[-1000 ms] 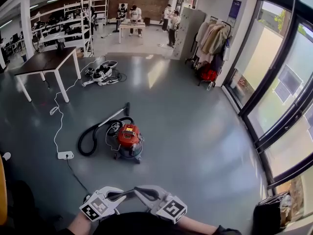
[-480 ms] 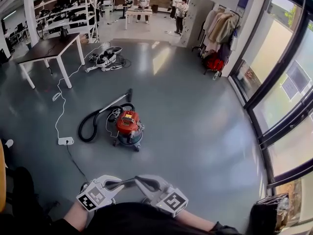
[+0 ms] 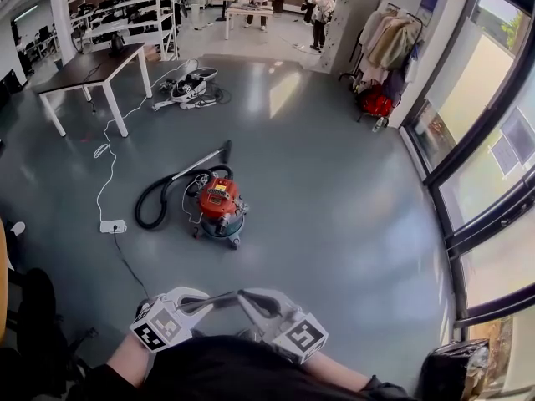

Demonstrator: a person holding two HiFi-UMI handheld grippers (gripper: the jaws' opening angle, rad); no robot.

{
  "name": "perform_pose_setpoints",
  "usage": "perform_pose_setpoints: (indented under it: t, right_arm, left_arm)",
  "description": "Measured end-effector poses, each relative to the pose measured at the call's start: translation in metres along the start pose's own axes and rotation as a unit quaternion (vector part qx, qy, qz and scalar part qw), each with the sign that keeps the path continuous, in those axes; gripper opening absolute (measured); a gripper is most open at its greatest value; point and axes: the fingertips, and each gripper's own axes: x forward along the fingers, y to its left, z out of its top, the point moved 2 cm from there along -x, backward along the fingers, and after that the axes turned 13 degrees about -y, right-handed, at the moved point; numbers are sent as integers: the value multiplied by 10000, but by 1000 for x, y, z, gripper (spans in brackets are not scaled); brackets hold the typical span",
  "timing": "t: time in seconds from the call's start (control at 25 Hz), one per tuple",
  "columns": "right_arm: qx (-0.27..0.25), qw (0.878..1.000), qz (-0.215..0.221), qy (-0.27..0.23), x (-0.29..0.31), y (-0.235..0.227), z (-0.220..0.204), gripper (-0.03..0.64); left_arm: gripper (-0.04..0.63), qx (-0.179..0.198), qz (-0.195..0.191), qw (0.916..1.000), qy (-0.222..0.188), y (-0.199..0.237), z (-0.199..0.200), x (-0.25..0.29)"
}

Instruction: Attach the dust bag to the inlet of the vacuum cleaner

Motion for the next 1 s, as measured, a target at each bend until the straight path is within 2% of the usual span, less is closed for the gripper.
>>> perform_pose_setpoints:
  t: [0.24, 0.44, 0.8, 1.0]
  right_arm:
    - [13, 9999, -120, 122, 18, -15, -2, -8]
    - [-81, 9990, -342, 272, 51, -36, -11, -8]
    - [-26, 9949, -892, 470, 162, -74, -29, -8]
    - [-120, 9911, -1166, 630, 215, -99, -35, -8]
  left_arm:
    - [41, -41, -38, 10000, -9, 25, -6, 2]
    - [41, -59, -297, 9995, -93, 62, -11, 4]
    - [41, 258, -891, 9956, -162, 175, -34, 0]
    - [41, 446, -1089, 9930, -95, 233, -53, -4]
